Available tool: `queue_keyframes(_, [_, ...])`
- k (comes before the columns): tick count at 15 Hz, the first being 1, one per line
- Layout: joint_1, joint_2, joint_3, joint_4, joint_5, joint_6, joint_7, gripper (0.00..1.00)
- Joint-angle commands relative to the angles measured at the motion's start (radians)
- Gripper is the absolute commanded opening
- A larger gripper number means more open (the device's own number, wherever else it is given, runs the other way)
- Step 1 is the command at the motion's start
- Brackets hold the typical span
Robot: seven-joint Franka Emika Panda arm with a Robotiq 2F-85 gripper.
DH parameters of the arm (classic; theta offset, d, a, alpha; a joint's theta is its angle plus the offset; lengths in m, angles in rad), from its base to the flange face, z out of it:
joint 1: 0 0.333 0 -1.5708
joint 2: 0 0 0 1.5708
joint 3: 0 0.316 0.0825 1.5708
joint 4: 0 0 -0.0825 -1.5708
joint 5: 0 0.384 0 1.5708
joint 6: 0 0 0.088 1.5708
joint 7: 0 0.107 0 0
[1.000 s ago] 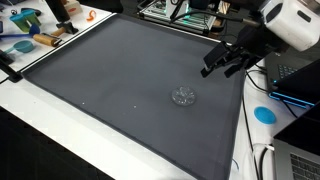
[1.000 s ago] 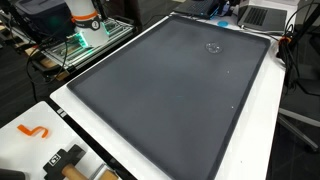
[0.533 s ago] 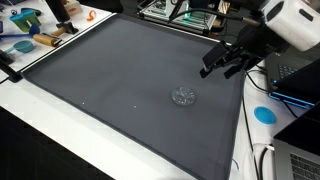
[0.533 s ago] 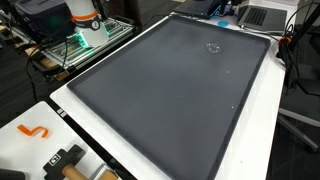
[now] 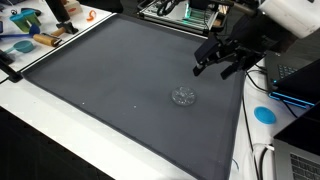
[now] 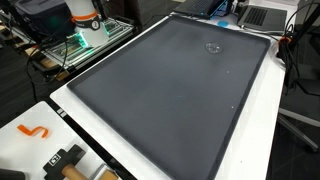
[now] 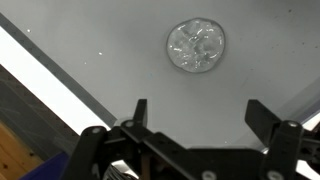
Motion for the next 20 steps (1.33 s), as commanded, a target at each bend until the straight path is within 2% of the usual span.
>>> queue_keyframes(1, [-0.042, -0.022, 0.006, -0.004, 0.064, 0.009, 0.036, 1.0])
queue_keyframes(10, [-0.174, -0.098, 0.011, -0.076, 0.303, 0.132, 0.131, 1.0])
queue_keyframes(14, [-0.232, -0.139, 0.007, -0.157, 0.426, 0.221, 0.175, 1.0])
queue_keyframes(20, [-0.308, -0.199, 0.018, -0.325, 0.639, 0.355, 0.168, 1.0])
